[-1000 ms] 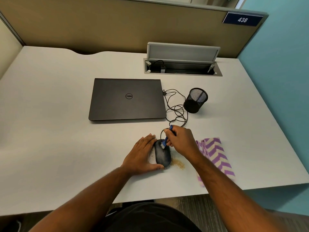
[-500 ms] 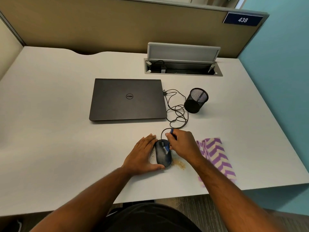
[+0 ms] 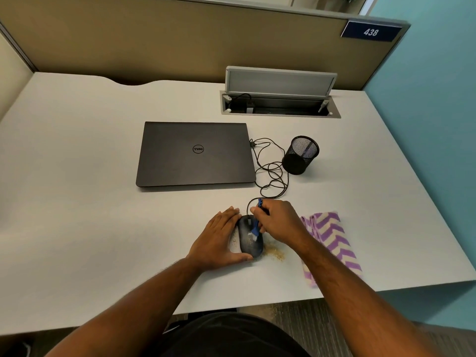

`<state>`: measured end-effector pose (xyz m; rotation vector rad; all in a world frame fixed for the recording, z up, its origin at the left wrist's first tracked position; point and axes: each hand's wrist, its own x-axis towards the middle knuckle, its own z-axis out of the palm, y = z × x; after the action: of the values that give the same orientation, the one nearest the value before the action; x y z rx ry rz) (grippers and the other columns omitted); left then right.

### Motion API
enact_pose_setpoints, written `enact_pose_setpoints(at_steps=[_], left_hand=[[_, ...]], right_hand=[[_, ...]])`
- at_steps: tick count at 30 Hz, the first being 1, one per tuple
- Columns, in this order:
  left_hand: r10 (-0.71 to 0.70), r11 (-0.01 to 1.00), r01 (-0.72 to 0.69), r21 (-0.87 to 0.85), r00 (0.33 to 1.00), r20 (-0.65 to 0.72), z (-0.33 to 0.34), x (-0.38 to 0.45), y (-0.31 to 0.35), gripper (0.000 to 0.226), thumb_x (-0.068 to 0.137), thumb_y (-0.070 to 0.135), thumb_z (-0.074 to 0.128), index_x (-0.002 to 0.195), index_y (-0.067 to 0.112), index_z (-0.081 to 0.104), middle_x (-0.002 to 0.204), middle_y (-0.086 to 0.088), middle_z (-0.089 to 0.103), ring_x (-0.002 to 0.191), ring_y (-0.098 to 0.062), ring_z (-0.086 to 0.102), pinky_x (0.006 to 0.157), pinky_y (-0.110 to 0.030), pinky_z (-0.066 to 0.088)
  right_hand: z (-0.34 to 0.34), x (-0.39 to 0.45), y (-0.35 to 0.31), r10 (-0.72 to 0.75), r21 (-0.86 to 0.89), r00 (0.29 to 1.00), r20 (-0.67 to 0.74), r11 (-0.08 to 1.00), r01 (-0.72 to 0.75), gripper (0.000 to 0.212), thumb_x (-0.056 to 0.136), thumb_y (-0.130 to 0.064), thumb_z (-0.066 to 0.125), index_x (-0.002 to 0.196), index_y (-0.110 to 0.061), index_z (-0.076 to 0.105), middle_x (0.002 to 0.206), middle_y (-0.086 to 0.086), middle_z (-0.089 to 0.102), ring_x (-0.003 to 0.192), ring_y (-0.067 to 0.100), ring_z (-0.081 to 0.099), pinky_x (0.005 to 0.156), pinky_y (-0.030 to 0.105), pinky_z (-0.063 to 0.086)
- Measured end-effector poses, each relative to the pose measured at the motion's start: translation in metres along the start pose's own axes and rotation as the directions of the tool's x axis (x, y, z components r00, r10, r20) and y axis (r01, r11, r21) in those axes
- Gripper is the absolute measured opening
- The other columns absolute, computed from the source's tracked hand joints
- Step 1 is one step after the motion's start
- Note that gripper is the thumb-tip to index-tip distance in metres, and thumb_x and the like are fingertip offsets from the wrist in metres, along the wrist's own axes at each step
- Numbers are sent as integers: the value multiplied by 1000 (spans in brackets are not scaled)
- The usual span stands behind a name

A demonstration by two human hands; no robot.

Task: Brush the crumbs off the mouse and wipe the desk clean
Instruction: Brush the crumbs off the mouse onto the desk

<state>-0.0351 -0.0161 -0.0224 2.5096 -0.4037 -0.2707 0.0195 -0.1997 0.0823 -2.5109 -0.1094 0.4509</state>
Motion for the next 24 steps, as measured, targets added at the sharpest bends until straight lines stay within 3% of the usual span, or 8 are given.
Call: enact_pose_setpoints(at_steps=[4, 8, 13, 18, 21, 24], left_hand=[[-3, 1000, 4, -13, 1000, 10, 0, 0, 0, 118, 72, 91, 56, 161, 25, 15, 169, 8, 8, 155, -10, 4, 124, -30, 1], [3, 1000, -3, -7, 1000, 3, 1, 0, -1, 118, 72, 92, 54, 161, 24, 16, 169, 7, 9, 155, -10, 4, 127, -34, 6], [11, 1000, -11, -8, 1000, -5, 0, -1, -1, 118, 72, 92, 55, 161, 24, 17, 169, 7, 10, 155, -9, 5, 125, -30, 3], [1, 1000, -1, -5, 1000, 8, 0, 0, -1, 118, 73, 92, 55, 161, 25, 14, 170, 8, 7, 155, -10, 3, 124, -29, 0], [4, 1000, -4, -1, 1000, 0, 0, 0, 0, 118, 73, 91, 55, 161, 24, 15, 169, 8, 8, 155, -9, 3, 123, -26, -2], [-1, 1000, 1, -14, 1000, 2, -1, -1, 0, 118, 72, 91, 57, 161, 25, 16, 169, 8, 9, 155, -10, 5, 124, -28, 1]], right_hand=[[0, 1, 1, 20, 83, 995, -102, 996, -11, 28, 99, -40, 54, 98, -14, 66, 90, 2, 71, 76, 13, 69, 78, 26, 58], [3, -3, 2, 4, 25, 999, 51, 1000, -5, 26, 99, -38, 54, 99, -15, 66, 90, 4, 72, 76, 14, 70, 81, 33, 60], [-3, 1, 0, -31, 2, 996, -85, 1000, 31, 30, 99, -41, 52, 102, -15, 67, 94, 3, 72, 84, 16, 67, 80, 29, 55], [2, -4, -1, -18, -87, 999, 31, 996, 21, 28, 100, -40, 52, 100, -16, 67, 91, 3, 72, 78, 15, 68, 79, 28, 57], [1, -2, -3, 16, 20, 997, 74, 1000, -18, 25, 99, -38, 54, 95, -15, 66, 84, 3, 73, 70, 13, 71, 77, 29, 60], [-3, -1, -2, 62, 177, 998, -24, 983, -56, 25, 98, -37, 57, 93, -14, 67, 76, 1, 72, 63, 11, 70, 75, 29, 62]])
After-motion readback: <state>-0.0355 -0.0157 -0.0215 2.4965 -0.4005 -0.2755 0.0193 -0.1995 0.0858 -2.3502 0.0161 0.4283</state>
